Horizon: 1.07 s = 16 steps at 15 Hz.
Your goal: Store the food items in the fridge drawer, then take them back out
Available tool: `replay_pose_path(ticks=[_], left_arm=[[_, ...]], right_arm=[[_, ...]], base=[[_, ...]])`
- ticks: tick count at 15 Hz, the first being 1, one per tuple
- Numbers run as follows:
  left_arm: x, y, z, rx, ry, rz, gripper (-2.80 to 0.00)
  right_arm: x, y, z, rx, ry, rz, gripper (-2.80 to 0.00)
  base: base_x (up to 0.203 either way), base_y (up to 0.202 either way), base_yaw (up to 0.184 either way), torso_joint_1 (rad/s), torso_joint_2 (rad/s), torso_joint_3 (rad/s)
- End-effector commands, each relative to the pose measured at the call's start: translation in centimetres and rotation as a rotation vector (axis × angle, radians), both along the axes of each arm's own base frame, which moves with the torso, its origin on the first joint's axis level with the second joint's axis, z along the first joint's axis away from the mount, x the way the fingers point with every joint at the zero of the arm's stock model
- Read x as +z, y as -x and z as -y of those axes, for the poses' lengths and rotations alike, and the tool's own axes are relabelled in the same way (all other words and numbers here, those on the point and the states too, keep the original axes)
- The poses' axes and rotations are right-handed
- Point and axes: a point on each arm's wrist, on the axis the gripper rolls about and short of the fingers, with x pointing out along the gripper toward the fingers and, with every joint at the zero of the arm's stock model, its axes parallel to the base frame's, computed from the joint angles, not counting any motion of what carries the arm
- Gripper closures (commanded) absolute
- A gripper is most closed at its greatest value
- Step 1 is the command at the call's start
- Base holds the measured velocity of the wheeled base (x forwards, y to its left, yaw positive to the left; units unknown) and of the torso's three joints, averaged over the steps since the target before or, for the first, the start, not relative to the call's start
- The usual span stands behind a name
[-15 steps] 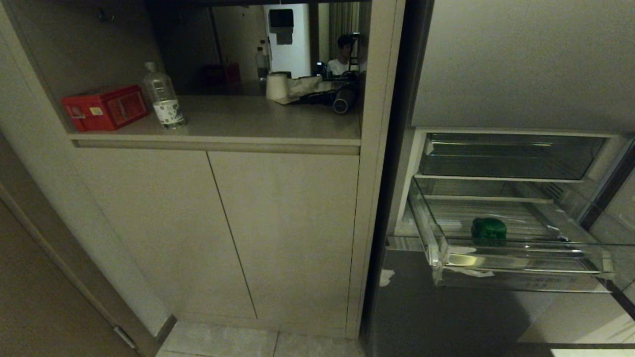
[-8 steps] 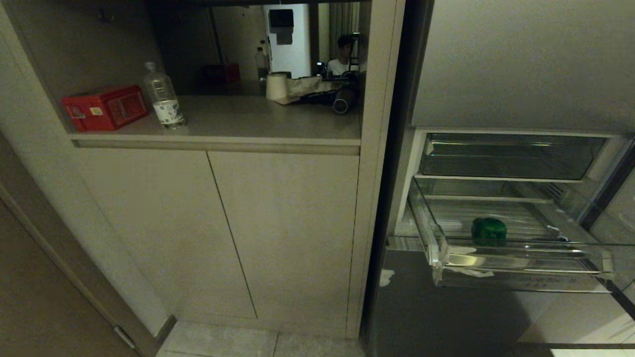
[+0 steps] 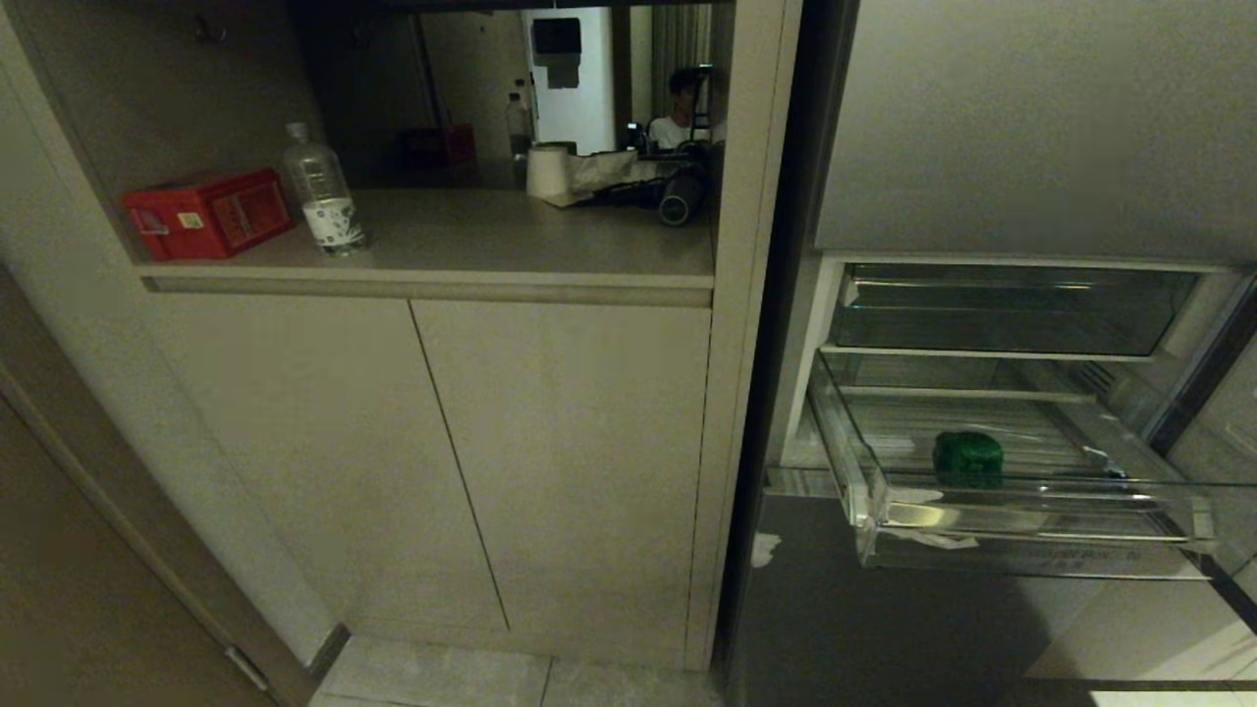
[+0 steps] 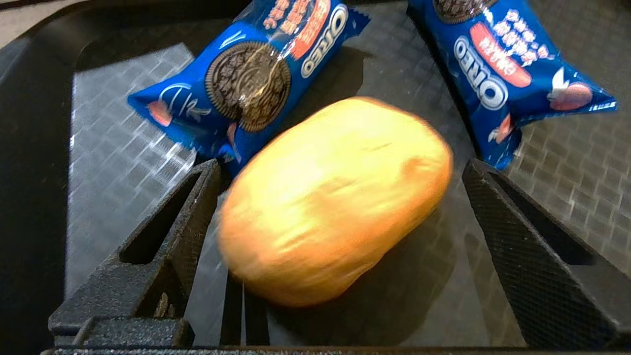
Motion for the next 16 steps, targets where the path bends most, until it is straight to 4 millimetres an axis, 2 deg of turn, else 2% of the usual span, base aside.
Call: replay_pose_path(ticks=[1, 4, 5, 6, 12, 14, 16], left_arm=[[0.0, 0.0, 0.0, 0.000, 0.000, 0.000, 0.00], [0.0, 0.0, 0.0, 0.000, 0.000, -0.001, 0.00], [0.0, 0.0, 0.0, 0.001, 0.000, -0.001, 0.00], [0.0, 0.0, 0.0, 0.001, 0.000, 0.000, 0.00], [0.0, 0.0, 0.0, 0.001, 0.000, 0.000, 0.00], [0.0, 0.0, 0.0, 0.001, 0.000, -0.001, 0.00], [0.0, 0.0, 0.0, 0.001, 0.000, 0.000, 0.00]], right_arm=[[-0.8, 0.1, 0.2, 0.003, 0.008, -0.007, -2.80], [-0.6, 0.1, 0.2, 0.004, 0.019, -0.016, -2.80], [-0.6, 0.0, 0.3, 0.006, 0.019, -0.016, -1.08], [-0.6, 0.0, 0.3, 0.007, 0.019, -0.016, 0.00], [-0.9, 0.0, 0.4, 0.015, 0.019, -0.010, 0.00], [-0.1, 0.1, 0.3, 0.018, 0.032, -0.018, 0.00], [2.1, -0.1, -0.1, 0.019, 0.056, -0.030, 0.00]], base=[[0.000, 0.000, 0.000, 0.000, 0.00, 0.000], [0.000, 0.000, 0.000, 0.000, 0.00, 0.000], [0.000, 0.000, 0.000, 0.000, 0.00, 0.000], [0.000, 0.000, 0.000, 0.000, 0.00, 0.000], [0.000, 0.000, 0.000, 0.000, 0.00, 0.000], [0.000, 0.000, 0.000, 0.000, 0.00, 0.000], [0.000, 0.000, 0.000, 0.000, 0.00, 0.000]])
